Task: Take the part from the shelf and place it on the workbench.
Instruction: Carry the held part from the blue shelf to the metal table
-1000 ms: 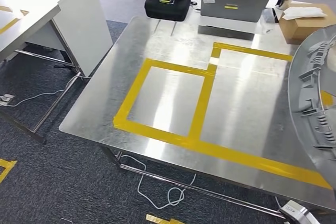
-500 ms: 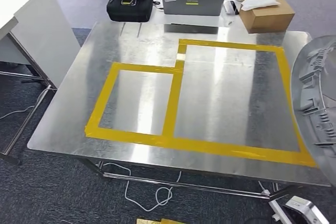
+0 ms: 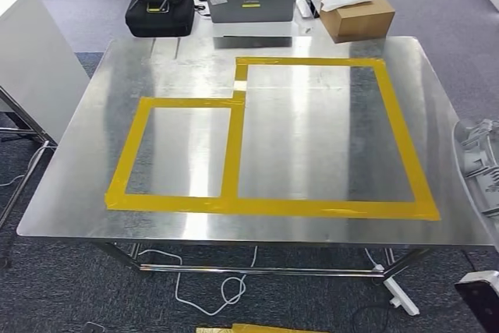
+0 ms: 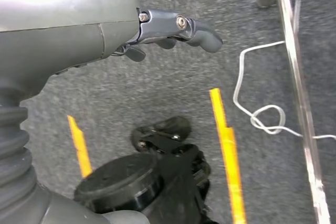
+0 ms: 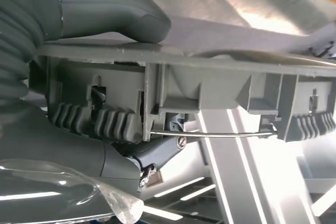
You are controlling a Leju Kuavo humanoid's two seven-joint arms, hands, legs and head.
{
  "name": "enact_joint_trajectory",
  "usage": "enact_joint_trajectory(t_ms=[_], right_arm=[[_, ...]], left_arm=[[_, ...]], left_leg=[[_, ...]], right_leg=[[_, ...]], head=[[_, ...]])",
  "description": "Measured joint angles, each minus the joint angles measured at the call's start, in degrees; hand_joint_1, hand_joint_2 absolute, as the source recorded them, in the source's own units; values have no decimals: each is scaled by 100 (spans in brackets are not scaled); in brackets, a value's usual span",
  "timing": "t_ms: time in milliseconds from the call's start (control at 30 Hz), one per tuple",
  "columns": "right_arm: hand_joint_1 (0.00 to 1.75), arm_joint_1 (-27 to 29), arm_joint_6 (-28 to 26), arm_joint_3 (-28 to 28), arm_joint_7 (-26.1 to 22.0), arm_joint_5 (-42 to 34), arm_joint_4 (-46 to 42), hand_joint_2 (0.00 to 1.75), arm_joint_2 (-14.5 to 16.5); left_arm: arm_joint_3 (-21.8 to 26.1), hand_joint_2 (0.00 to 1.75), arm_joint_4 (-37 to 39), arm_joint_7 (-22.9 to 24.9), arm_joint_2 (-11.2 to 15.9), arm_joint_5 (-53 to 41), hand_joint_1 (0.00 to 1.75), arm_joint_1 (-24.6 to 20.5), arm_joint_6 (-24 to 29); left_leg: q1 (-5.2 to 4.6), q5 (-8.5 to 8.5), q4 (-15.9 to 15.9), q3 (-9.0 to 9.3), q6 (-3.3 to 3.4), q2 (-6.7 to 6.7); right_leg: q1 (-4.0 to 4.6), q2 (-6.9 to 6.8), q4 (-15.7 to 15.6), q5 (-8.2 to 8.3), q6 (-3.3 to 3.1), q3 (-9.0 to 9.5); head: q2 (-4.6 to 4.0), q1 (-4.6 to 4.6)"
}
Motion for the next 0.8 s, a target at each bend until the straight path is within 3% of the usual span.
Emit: enact_joint_trajectory(t_ms=[133,300,367,467,533,667,800], right_arm=[[175,-61,6,-150,7,-7,13,175,-40],[175,-83,11,-213,6,-8,31,175,-67],[175,-92,61,-231,19,31,33,175,-77],[175,-155,393,-264,171,139,44,175,-149],[175,-240,754,-322,379,81,102,175,-302],[175,-542,1490,-483,796,-281,459,175,-873],[175,-943,1942,-446,1098,-441,1009,175,-1642]], left_arm=[[60,175,18,-3,-16,-2,0,-1,-4],[108,175,34,-4,-39,-2,0,-4,-8],[113,175,45,-58,-37,5,0,-8,-49],[102,175,180,-317,52,91,0,-96,-143],[96,175,335,-457,136,136,0,-196,-162],[28,175,664,-591,284,172,0,-421,-149],[-144,175,1002,-675,423,238,0,-656,-55]], left_leg=[[-12,45,15,-9,193,-5],[3,81,1,-19,228,-10],[14,86,-6,-24,172,-10],[42,84,-19,-32,-59,-10],[52,81,-20,-43,-161,-10],[40,85,0,-69,-177,-9],[24,93,31,-103,-164,-8]], right_leg=[[5,11,0,30,-64,34],[44,10,10,29,-122,23],[57,9,15,26,-140,18],[71,9,33,26,-144,-1],[73,9,43,30,-150,-13],[62,13,44,53,-148,-26],[46,15,44,78,-114,-39]], head=[[0,-7],[0,-7],[0,-7],[0,-6],[0,-4],[0,-3],[0,-3]])
